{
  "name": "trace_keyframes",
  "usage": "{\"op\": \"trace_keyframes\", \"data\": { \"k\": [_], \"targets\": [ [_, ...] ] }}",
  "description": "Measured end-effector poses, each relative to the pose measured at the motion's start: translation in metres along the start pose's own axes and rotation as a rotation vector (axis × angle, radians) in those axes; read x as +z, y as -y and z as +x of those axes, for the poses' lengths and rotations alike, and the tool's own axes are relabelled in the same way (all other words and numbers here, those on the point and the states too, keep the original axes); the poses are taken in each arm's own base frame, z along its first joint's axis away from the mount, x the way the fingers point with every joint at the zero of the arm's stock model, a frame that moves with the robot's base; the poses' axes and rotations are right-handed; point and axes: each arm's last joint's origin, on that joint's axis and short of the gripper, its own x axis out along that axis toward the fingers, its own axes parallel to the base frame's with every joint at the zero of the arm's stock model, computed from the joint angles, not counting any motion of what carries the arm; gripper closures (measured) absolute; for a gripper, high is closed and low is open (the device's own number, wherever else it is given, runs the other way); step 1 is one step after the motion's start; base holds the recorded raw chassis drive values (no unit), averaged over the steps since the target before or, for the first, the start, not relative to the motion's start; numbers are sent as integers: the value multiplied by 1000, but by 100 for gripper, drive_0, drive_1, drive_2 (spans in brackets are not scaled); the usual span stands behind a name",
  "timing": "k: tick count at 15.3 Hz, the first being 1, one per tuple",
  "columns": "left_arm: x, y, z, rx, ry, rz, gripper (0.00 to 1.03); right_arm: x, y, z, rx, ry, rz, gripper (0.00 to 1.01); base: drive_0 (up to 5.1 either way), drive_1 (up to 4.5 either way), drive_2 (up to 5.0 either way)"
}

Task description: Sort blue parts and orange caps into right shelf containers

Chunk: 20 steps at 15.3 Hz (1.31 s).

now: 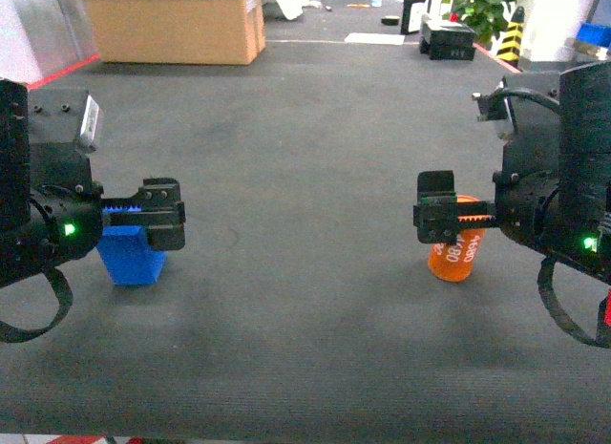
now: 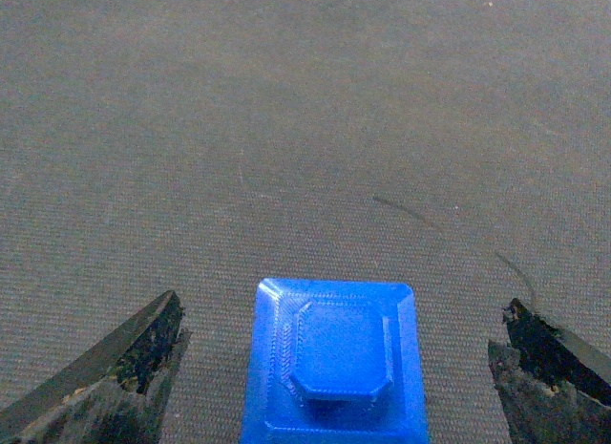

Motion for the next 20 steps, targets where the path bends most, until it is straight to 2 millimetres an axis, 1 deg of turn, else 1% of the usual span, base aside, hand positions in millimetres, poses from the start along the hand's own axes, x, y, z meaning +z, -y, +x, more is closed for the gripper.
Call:
{"op": "trace_keyframes", "data": {
  "k": [2, 5, 6, 8, 9, 10, 12, 14, 15, 16, 17, 18, 19, 20],
  "targets": [
    [-9, -2, 5, 2, -22, -4, 5, -11, -1, 5, 7, -34, 4, 3, 0, 0, 0],
    [-22, -2, 10, 21, -73, 6, 5, -21, -2, 13, 5, -63, 11, 3, 0, 0, 0],
    [-29, -3, 14, 36, -102, 11, 5, -29, -3, 18, 3, -92, 13, 3, 0, 0, 0],
    [-30, -2, 17, 39, -108, -4, 5, -30, -5, 21, -31, -79, 14, 3, 0, 0, 0],
    [-29, -2, 17, 39, -105, -7, 5, -28, -5, 22, -49, -69, 14, 6, 0, 0, 0],
    [-28, -2, 18, 39, -101, -10, 8, -27, -5, 22, -54, -66, 14, 15, 0, 0, 0],
    [-28, -2, 18, 39, -102, -11, 33, -28, -5, 22, -57, -76, 1, 40, 0, 0, 0],
    [-28, -2, 18, 35, -100, -13, 50, -29, -7, 22, -46, -86, -3, 55, 0, 0, 0],
    [-26, -2, 18, 36, -79, -16, 58, -28, -7, 22, -38, -86, -3, 56, 0, 0, 0],
    [-23, -2, 14, 46, -42, -20, 59, -26, -7, 20, -32, -74, 5, 56, 0, 0, 0],
    [-11, -2, 2, 81, 67, -14, 59, -20, -5, 12, -49, -33, 14, 56, 0, 0, 0],
    [13, -7, -36, 132, 267, -68, 59, 15, 2, -29, -105, 183, 62, 56, 0, 0, 0],
    [16, 0, -85, 151, 378, -38, 59, 33, 9, -89, -156, 361, 30, 56, 0, 0, 0],
    [28, 6, -124, 162, 504, -53, 59, 35, 17, -128, -217, 462, 8, 56, 0, 0, 0]
  ]
}}
